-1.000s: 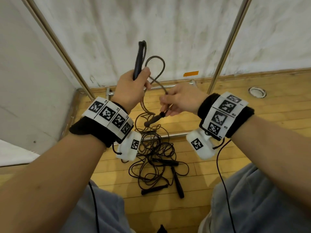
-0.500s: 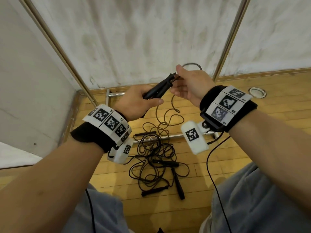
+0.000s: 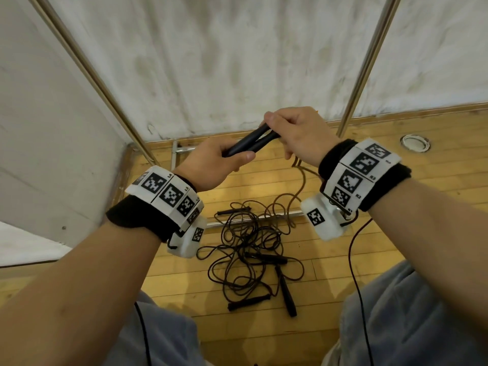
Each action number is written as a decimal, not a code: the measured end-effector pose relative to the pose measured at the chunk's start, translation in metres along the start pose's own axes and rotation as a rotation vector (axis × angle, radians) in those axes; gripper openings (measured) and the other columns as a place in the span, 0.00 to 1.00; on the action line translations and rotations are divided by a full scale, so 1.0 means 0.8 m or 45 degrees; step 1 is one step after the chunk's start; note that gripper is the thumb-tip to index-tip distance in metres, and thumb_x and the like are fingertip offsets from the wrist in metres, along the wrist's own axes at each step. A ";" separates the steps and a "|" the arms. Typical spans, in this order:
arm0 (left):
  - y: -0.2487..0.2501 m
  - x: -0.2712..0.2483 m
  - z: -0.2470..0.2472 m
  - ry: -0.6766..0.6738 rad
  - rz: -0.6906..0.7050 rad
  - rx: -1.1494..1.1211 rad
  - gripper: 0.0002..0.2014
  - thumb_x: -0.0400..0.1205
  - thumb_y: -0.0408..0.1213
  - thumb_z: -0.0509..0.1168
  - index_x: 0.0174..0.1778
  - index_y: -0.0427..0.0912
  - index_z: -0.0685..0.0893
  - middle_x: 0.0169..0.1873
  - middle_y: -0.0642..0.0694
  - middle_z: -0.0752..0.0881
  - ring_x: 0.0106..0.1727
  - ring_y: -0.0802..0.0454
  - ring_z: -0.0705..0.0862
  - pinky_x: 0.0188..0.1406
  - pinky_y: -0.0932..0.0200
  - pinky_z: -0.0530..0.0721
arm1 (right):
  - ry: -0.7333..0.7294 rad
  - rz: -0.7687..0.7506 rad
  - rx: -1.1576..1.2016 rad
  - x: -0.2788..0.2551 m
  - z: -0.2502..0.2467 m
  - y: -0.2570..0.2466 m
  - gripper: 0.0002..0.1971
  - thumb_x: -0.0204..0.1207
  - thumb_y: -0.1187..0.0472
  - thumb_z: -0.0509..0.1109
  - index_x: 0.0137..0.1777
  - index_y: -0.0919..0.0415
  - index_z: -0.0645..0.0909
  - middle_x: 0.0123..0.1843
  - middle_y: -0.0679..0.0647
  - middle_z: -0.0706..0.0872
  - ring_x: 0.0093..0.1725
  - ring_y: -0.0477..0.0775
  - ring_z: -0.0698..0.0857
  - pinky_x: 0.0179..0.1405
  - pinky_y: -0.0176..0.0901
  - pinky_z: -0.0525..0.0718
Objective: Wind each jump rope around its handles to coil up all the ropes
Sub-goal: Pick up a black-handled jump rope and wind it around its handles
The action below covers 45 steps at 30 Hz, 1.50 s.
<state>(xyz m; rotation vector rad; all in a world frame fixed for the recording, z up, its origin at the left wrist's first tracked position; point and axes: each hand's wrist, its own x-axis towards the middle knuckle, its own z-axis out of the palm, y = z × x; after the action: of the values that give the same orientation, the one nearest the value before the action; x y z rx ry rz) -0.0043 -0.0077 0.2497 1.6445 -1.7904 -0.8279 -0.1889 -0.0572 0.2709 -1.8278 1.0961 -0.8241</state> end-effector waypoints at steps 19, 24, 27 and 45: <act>0.012 -0.010 -0.015 0.071 0.117 0.226 0.04 0.82 0.46 0.67 0.41 0.58 0.81 0.28 0.53 0.85 0.28 0.63 0.82 0.30 0.62 0.77 | 0.081 -0.105 -0.295 0.009 -0.019 -0.014 0.26 0.81 0.52 0.64 0.35 0.78 0.78 0.20 0.50 0.62 0.18 0.45 0.62 0.21 0.31 0.62; 0.030 -0.013 -0.009 0.226 0.264 0.401 0.14 0.85 0.47 0.61 0.64 0.47 0.78 0.31 0.58 0.78 0.30 0.61 0.77 0.25 0.69 0.68 | 0.185 -0.099 0.019 0.013 -0.033 -0.026 0.14 0.80 0.53 0.65 0.41 0.59 0.88 0.20 0.47 0.70 0.21 0.46 0.66 0.22 0.35 0.65; 0.038 -0.016 -0.011 0.219 0.265 0.371 0.13 0.81 0.48 0.67 0.58 0.47 0.80 0.31 0.59 0.78 0.30 0.63 0.77 0.24 0.72 0.67 | 0.084 -0.040 0.275 0.015 -0.044 -0.028 0.14 0.81 0.56 0.66 0.37 0.60 0.87 0.20 0.48 0.64 0.20 0.50 0.61 0.20 0.43 0.59; 0.048 -0.015 -0.017 0.344 0.021 -0.613 0.08 0.87 0.37 0.58 0.42 0.42 0.77 0.23 0.51 0.73 0.22 0.54 0.71 0.19 0.62 0.70 | -0.022 0.046 0.156 0.012 -0.008 -0.006 0.22 0.86 0.49 0.51 0.38 0.55 0.81 0.30 0.51 0.81 0.36 0.51 0.83 0.51 0.44 0.80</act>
<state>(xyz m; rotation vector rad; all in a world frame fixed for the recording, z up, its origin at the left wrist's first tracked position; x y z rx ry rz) -0.0182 0.0052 0.2880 1.3474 -1.2932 -0.8964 -0.1885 -0.0669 0.2795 -1.7058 1.0415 -0.8347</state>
